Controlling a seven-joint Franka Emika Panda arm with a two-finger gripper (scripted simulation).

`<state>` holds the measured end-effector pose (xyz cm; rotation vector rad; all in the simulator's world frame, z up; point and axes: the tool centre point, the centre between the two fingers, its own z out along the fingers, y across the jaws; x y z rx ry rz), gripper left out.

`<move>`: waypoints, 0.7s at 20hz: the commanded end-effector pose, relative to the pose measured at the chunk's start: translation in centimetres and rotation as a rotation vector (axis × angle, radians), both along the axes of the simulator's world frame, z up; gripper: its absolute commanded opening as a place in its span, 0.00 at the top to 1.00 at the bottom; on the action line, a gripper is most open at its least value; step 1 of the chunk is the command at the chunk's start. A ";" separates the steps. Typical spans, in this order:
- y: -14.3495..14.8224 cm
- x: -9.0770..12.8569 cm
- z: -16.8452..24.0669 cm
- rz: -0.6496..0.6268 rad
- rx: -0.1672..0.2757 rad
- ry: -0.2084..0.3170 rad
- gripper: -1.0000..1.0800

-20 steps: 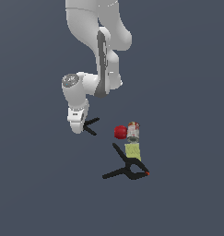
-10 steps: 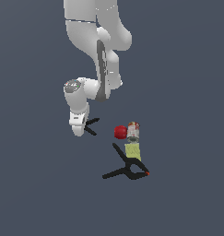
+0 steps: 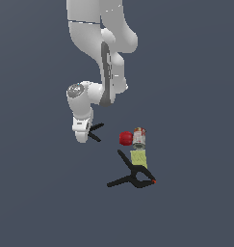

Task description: Pick up a designated object from a clutter of objects.

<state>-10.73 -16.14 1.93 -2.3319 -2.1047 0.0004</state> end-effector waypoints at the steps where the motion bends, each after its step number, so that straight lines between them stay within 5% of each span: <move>1: 0.0 0.0 0.0 0.000 0.000 0.000 1.00; 14: -0.7 0.0 2.8 0.001 -0.001 0.000 1.00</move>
